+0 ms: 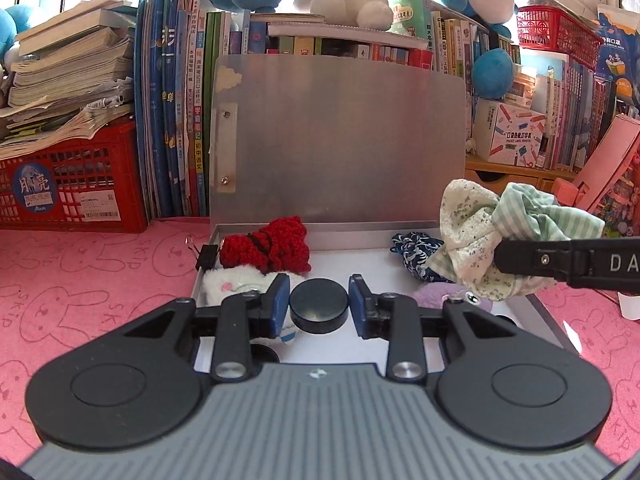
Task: Organize objects
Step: 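Lower the checked cloth into the box with the right gripper and open it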
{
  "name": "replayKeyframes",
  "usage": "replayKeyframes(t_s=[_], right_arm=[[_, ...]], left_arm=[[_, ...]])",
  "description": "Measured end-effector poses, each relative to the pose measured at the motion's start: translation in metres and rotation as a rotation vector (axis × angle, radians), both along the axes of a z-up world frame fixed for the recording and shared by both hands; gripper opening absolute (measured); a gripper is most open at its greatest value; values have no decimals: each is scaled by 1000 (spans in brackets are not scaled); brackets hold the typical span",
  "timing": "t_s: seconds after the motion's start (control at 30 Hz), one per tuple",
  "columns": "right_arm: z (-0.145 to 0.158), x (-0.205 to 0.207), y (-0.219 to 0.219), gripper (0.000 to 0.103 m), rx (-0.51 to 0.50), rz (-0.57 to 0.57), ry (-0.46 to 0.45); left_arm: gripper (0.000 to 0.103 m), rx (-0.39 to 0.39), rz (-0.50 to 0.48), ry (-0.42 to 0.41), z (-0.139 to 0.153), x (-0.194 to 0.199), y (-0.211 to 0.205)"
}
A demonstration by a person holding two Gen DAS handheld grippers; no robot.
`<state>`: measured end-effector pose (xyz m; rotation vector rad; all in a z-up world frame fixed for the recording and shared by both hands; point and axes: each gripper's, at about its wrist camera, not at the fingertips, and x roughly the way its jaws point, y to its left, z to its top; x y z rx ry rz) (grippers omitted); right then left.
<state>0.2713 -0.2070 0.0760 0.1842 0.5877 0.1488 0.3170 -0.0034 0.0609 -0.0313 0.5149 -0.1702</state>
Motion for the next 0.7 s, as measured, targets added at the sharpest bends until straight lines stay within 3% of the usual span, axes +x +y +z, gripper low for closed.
replayKeyframes(t_s=[0.2, 0.7], right_arm=[[-8, 39, -8, 38, 87, -9, 23], [-38, 101, 3, 39, 119, 40, 109]], left_arm=[[37, -4, -6, 8, -12, 21, -7], [38, 48, -72, 62, -37, 40, -23]])
